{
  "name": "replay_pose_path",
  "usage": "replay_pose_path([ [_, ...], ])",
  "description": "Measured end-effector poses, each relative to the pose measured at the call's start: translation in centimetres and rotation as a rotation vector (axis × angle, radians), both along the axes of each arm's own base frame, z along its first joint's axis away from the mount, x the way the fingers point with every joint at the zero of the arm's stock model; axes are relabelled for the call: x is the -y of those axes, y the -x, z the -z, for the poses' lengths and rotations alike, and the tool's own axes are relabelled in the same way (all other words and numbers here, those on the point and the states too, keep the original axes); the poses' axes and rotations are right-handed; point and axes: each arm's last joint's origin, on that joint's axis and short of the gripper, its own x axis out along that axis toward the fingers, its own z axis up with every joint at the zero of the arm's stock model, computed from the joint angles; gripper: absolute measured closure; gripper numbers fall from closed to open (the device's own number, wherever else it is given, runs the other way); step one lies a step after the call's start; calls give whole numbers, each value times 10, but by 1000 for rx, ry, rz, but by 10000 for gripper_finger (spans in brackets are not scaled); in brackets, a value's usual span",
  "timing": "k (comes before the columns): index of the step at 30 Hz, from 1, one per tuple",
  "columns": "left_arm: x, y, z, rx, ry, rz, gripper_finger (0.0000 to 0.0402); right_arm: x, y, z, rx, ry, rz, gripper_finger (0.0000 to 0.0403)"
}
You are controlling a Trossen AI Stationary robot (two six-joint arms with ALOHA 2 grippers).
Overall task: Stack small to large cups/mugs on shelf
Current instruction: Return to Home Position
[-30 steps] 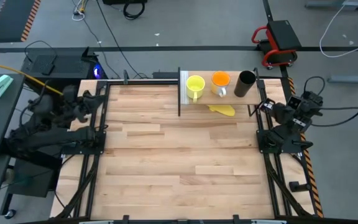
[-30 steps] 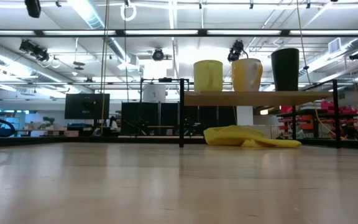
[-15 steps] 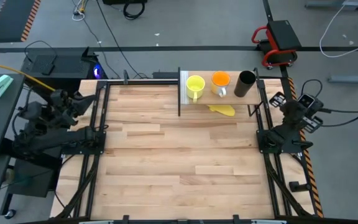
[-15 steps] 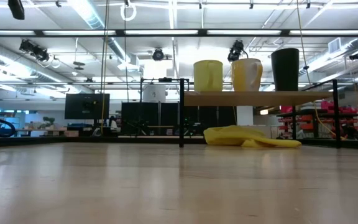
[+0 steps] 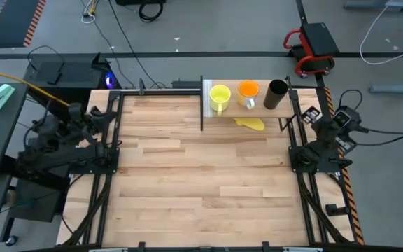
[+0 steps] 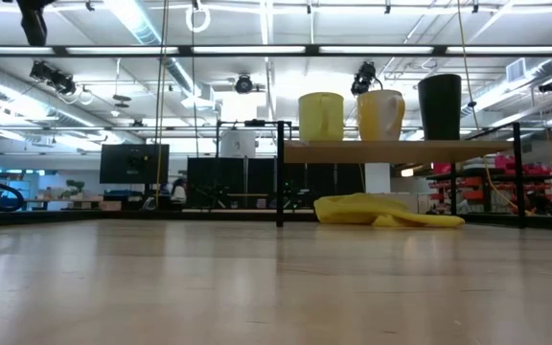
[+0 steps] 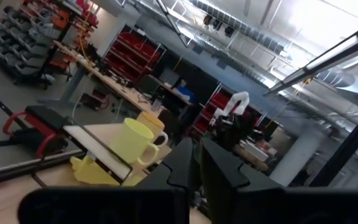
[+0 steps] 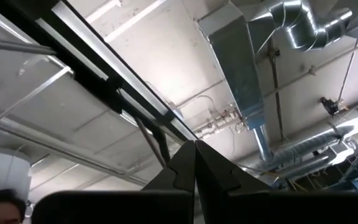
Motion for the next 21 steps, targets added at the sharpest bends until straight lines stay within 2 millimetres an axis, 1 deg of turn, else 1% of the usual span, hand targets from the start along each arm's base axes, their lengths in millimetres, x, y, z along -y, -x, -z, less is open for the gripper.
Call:
replay_pose_path([
  [4,-2,-10,10,3,10,10,362,-5,-8,10,7,-11,28,386],
  [9,-4,-21,22,-2,20,40,370,-2,-8,18,47,-30,118,385],
  [12,-4,-26,28,-11,18,57,374,0,-8,18,69,-12,169,385],
  [15,-4,-28,28,18,-7,75,372,1,-10,19,58,-8,190,385],
  [21,-3,-29,28,10,-32,97,363,0,-20,24,-40,-3,174,386],
])
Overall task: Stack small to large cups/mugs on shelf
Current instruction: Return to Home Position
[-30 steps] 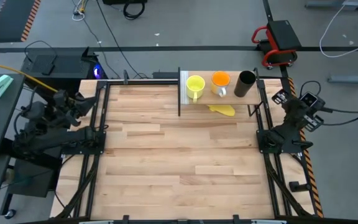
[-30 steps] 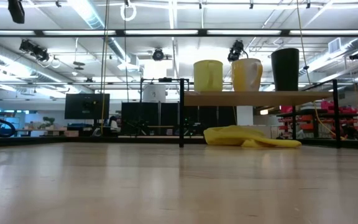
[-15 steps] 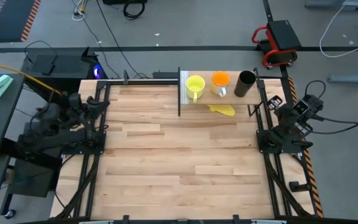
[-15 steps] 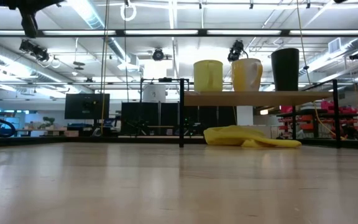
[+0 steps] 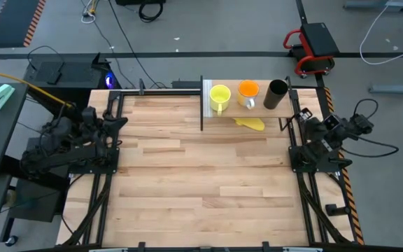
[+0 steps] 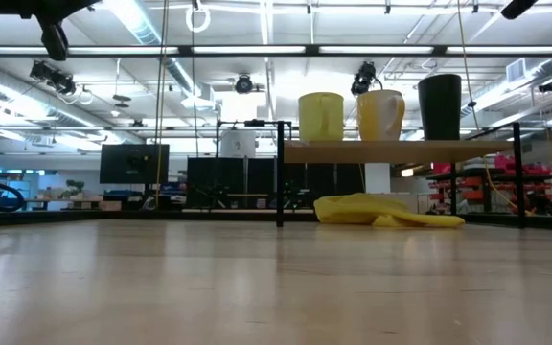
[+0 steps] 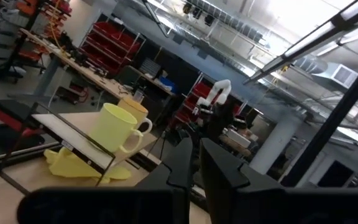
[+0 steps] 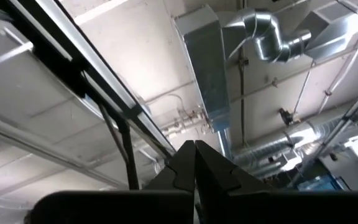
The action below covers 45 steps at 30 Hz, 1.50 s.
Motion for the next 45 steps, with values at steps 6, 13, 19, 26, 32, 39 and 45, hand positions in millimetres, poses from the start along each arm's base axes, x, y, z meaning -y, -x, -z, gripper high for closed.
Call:
replay_pose_path([
  [6,1,-1,3,-34,0,34,363,-2,-11,9,-140,8,-13,386],
  [13,0,-8,12,-43,5,39,373,-2,-15,12,-184,-2,-14,386],
  [19,-4,-27,38,54,-6,80,369,-1,-15,12,-187,-10,4,386],
  [26,-6,-38,62,32,1,80,361,0,-24,22,-326,-85,23,386],
  [32,-7,-44,79,64,-13,79,366,2,-26,24,-352,-74,62,386],
  [39,-8,-48,96,7,-20,74,374,3,-39,48,-622,-54,109,386],
  [45,-9,-50,106,-83,3,72,369,4,-44,69,-836,-42,148,386],
])
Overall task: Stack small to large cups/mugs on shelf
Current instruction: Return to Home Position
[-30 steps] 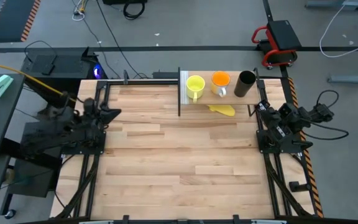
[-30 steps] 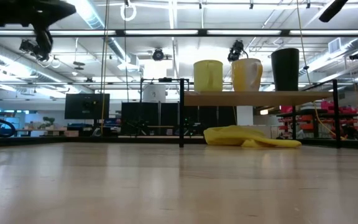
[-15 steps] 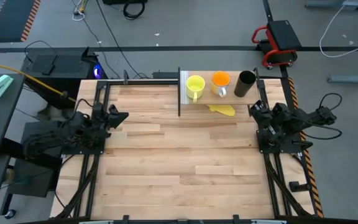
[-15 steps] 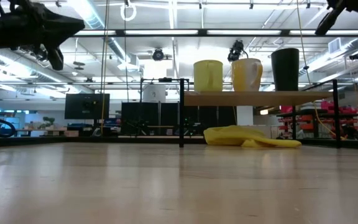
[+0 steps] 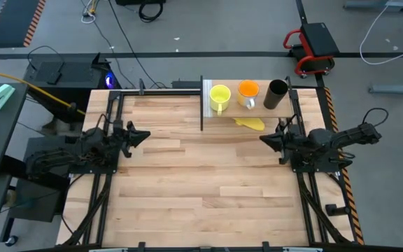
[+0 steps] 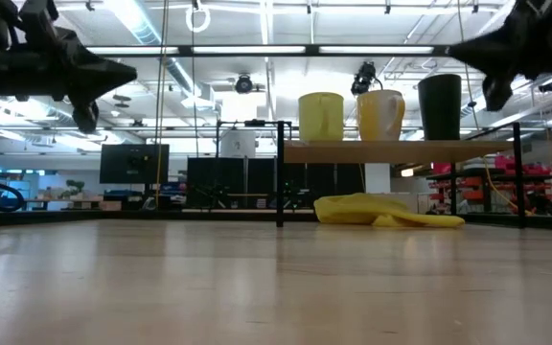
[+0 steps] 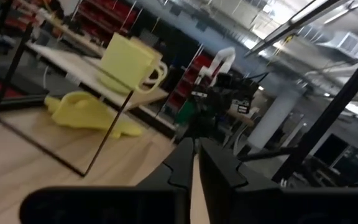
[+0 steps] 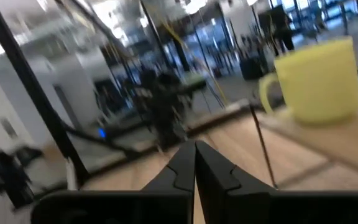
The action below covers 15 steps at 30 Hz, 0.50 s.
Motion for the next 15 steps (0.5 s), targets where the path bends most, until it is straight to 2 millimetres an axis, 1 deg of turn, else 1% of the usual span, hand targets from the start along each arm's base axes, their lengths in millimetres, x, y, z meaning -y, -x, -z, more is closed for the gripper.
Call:
replay_pose_path([
  [8,0,-1,12,-130,1,-1,364,0,0,18,-191,57,0,386],
  [15,0,-2,14,-205,-207,-12,374,0,1,28,-296,101,-1,385],
])
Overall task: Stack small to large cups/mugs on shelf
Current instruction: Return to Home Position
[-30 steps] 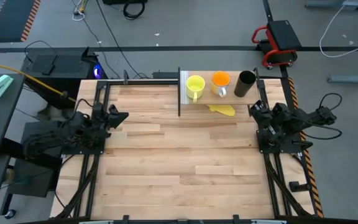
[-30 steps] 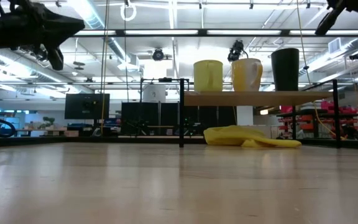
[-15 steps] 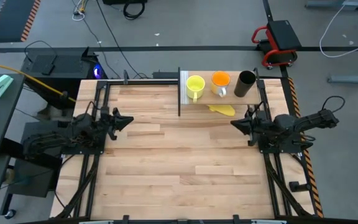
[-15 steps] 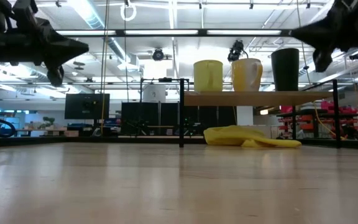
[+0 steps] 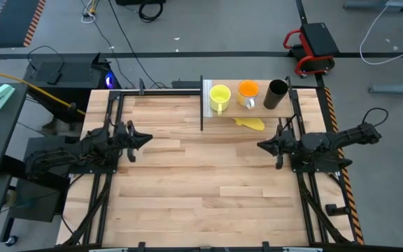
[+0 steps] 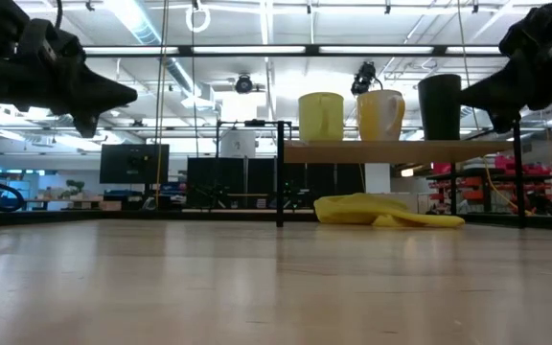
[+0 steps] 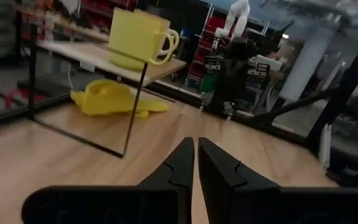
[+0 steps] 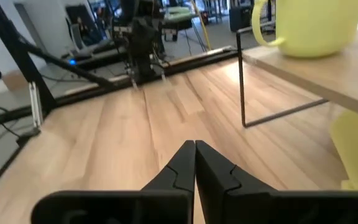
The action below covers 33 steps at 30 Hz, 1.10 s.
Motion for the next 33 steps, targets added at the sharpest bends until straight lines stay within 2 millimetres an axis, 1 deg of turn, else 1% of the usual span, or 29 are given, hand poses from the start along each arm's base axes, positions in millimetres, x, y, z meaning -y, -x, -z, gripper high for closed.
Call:
replay_pose_path([
  [7,0,0,0,-47,-177,0,365,0,1,6,-75,69,-11,385],
  [12,0,0,1,-71,-271,1,361,0,1,7,-82,69,-11,385],
  [25,0,0,-3,-31,-271,-3,374,0,1,7,-81,70,-11,385],
  [33,0,0,-3,-24,-271,-3,365,0,1,7,-81,70,-11,385],
])
